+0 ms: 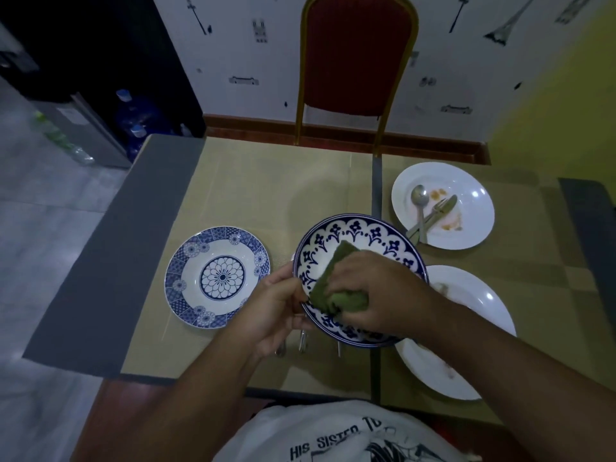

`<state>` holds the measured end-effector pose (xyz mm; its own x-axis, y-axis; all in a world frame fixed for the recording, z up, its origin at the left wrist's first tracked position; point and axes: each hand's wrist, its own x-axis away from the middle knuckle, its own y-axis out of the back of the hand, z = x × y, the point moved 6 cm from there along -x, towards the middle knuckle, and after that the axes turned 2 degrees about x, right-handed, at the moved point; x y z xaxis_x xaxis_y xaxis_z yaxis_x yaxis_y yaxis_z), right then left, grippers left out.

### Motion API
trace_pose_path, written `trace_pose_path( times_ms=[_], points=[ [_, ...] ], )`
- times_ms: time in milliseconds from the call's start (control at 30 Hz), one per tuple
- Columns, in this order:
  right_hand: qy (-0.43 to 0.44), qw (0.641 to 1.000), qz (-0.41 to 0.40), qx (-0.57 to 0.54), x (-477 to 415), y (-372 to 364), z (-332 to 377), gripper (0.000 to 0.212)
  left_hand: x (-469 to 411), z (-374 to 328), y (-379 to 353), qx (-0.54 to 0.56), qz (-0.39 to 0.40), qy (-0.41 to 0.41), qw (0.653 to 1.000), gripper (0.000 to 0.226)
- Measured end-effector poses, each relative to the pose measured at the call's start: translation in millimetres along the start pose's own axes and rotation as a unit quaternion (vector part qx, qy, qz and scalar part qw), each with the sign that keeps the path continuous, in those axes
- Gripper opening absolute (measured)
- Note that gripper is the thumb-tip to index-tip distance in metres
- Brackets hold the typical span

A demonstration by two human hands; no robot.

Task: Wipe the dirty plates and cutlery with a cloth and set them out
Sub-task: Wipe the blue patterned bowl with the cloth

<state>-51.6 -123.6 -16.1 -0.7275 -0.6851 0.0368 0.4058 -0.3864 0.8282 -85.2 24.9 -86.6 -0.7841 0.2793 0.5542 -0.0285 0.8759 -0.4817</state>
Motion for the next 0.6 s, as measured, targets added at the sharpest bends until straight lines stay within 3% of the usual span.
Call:
trace_pose_path(
  times_ms=[100,367,500,533,600],
  points=[
    [-0.003,0.999,0.033,-0.023,17,-1,-6,0.029,-2,2,7,0.008,-0.014,-0.002,1.0,0.051],
    [0.056,0.998,-0.02,0.024,1,-2,6,0.028,0,7,1,0.001,0.017,-0.001,1.0,0.05],
    [-0.082,0.99,-0.109,0.044,-24,23,-17,0.032,-2,2,3,0.0,0.007,-0.013,1.0,0.05],
    [-0.104,0.989,-0.099,0.046,-25,25,-20,0.04,-2,1,4,0.002,0.004,-0.015,1.0,0.051],
    [-0.146,0.989,0.002,-0.028,-20,17,-27,0.063,-3,1,7,0.009,-0.004,-0.015,1.0,0.052]
  ],
)
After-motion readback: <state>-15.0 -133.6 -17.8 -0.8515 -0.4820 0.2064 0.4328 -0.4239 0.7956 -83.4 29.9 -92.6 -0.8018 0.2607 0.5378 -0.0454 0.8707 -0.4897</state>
